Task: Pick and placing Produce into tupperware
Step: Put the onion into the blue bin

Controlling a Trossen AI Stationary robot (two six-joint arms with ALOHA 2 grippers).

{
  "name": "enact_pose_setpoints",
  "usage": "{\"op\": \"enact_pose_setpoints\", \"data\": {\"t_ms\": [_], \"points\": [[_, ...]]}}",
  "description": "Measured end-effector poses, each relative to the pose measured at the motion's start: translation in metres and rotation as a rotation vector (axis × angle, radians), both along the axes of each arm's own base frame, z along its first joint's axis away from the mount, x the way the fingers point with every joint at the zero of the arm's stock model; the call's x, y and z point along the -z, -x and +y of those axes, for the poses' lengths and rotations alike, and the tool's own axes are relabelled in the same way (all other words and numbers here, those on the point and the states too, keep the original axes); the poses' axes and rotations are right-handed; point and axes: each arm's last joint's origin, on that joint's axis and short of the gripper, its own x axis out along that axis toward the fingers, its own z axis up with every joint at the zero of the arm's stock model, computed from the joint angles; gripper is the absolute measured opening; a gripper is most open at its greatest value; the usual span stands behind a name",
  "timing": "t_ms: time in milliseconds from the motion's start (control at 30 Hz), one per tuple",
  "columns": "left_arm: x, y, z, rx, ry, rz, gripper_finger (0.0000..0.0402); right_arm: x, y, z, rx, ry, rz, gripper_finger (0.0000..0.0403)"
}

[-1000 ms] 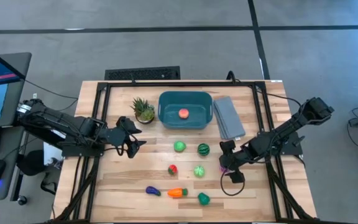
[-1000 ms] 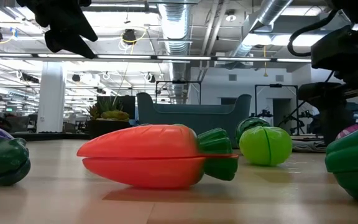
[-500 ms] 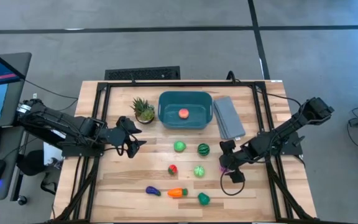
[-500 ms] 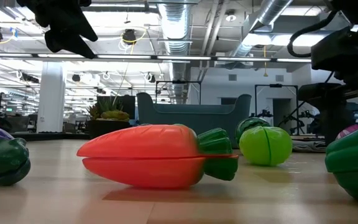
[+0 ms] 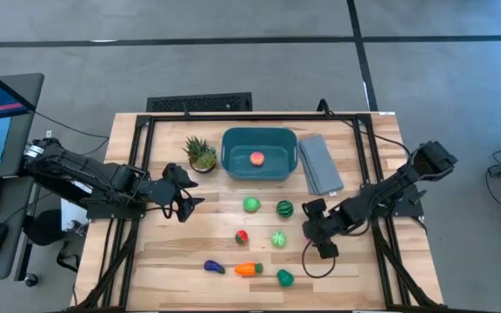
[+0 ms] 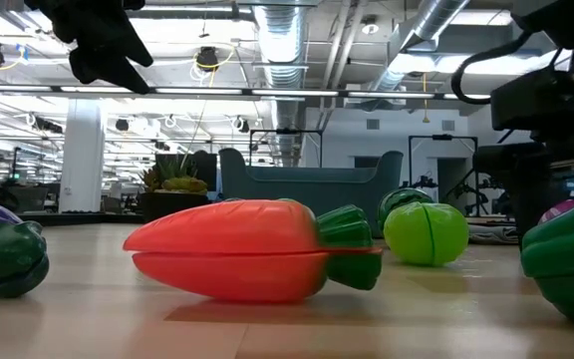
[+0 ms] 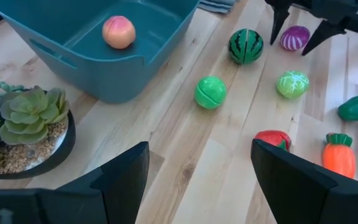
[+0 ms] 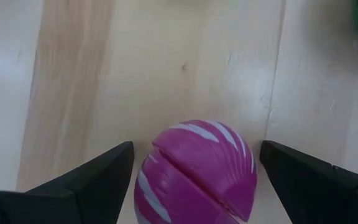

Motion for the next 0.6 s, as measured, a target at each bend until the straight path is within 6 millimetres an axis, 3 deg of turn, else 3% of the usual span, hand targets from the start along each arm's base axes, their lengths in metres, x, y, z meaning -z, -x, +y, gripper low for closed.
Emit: {"op": "enact_pose_setpoints", "data": {"t_ms": [233, 600], "points": [[0.0004, 0.0004, 0.0002, -0.001, -0.002, 0.006, 0.0271, -0.0055, 0.004, -0.0025, 0.009, 0.003, 0.003, 0.0366], [0.0005, 0.0005, 0.0003, -0.002, -0.006, 0.007, 0.0271, -0.0058, 0.0056, -0.0057, 0.056, 0.008, 0.023, 0.0307]]}}
